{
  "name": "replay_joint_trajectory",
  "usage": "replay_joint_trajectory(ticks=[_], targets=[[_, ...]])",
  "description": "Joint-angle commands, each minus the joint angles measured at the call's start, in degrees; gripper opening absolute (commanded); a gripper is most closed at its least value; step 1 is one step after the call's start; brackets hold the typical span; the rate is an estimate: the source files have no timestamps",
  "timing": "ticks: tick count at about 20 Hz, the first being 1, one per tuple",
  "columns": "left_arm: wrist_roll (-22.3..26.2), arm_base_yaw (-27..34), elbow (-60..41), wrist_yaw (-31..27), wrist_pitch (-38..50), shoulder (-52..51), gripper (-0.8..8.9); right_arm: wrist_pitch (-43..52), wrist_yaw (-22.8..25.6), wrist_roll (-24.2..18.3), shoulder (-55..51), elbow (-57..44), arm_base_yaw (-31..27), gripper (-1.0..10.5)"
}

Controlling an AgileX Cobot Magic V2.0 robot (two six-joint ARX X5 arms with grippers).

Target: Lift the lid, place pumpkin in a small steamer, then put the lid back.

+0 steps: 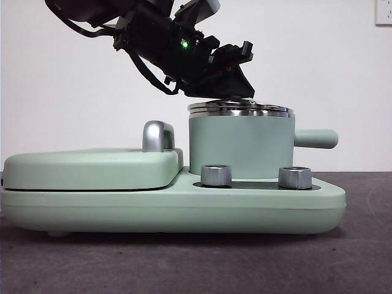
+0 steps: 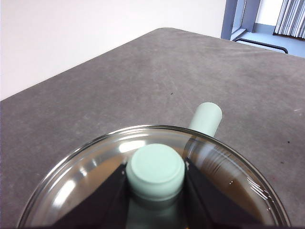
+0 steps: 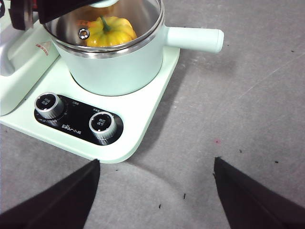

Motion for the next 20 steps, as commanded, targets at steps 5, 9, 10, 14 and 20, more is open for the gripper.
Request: replay_joint_trajectory(ticks=[5, 9, 10, 14, 20], targets=[[-6.3, -0.1, 1.5, 2.2, -2.3, 1.6, 0.09, 0.4, 0.1, 0.6, 0.2, 0.3, 0.4, 3.7], [-2.5, 0.1, 1.5, -0.4, -3.6, 1.6, 0.09, 0.4, 0.1, 0.6, 0.2, 0.3, 0.4, 3.7], [-1.8, 0.2, 1.5, -0.7, -3.6, 1.6, 0.09, 0.4, 0.1, 0.6, 0.2, 0.3, 0.4, 3.7], [2.3, 0.3, 1.5, -3.4, -3.7, 1.6, 0.09, 0.4, 0.1, 0.6, 0.2, 0.3, 0.4, 3.7], [2.2, 0.2, 1.5, -2.9, -3.6, 1.6, 0.09, 0.4, 0.1, 0.6, 0.2, 0.3, 0.4, 3.7]])
